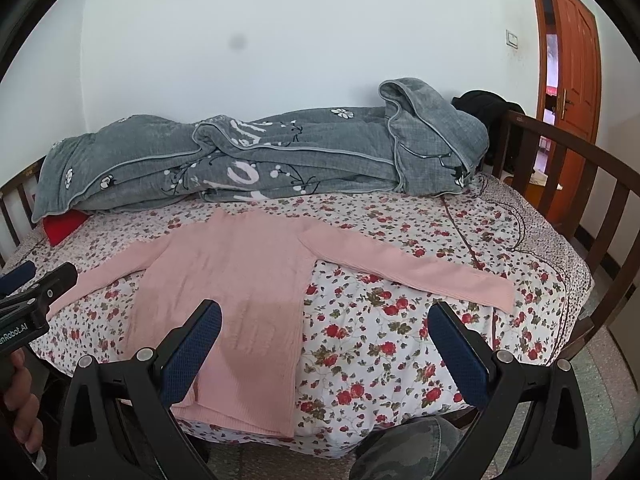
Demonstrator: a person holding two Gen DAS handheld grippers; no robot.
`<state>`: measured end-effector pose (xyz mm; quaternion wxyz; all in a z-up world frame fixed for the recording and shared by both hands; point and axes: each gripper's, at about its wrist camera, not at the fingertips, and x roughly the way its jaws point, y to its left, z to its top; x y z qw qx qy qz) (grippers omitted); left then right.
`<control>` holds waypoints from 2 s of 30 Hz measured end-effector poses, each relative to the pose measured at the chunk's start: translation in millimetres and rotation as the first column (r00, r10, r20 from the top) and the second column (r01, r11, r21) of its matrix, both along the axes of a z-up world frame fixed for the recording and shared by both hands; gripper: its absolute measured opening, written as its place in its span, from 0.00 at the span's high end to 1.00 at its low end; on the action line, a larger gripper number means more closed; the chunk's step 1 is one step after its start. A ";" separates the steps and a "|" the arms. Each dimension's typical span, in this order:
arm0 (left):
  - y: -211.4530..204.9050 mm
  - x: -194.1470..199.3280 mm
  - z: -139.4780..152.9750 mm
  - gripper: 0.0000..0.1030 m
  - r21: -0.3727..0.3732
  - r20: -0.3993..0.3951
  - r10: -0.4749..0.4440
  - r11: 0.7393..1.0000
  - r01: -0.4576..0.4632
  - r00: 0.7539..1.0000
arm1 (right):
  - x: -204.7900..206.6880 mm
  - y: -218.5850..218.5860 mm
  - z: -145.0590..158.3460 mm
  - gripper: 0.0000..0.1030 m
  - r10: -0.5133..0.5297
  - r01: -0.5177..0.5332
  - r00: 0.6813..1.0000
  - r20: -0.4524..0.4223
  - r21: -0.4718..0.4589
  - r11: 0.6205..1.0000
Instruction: Fold small clothes
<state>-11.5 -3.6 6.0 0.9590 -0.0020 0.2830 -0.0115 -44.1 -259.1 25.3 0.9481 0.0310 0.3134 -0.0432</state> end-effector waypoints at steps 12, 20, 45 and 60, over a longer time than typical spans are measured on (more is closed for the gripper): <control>-1.8 -2.0 2.6 0.00 0.003 0.002 -0.003 1.000 0.003 1.000 | -0.5 0.5 1.5 0.02 0.001 -0.001 1.000 0.005 0.006 1.000; -3.1 -2.8 3.5 0.00 0.005 0.003 -0.004 1.000 0.004 1.000 | -2.2 -1.1 1.4 0.02 0.000 0.000 1.000 0.007 0.012 1.000; -0.1 -0.3 0.0 0.00 -0.030 0.013 -0.034 0.999 0.034 0.999 | -3.6 -1.0 -1.5 0.02 -0.002 0.002 1.000 0.029 -0.002 1.000; 43.1 32.0 -39.1 0.00 -0.023 0.026 -0.016 1.000 0.017 1.000 | 22.3 9.9 -31.2 0.02 0.014 -0.012 0.997 0.080 -0.024 1.000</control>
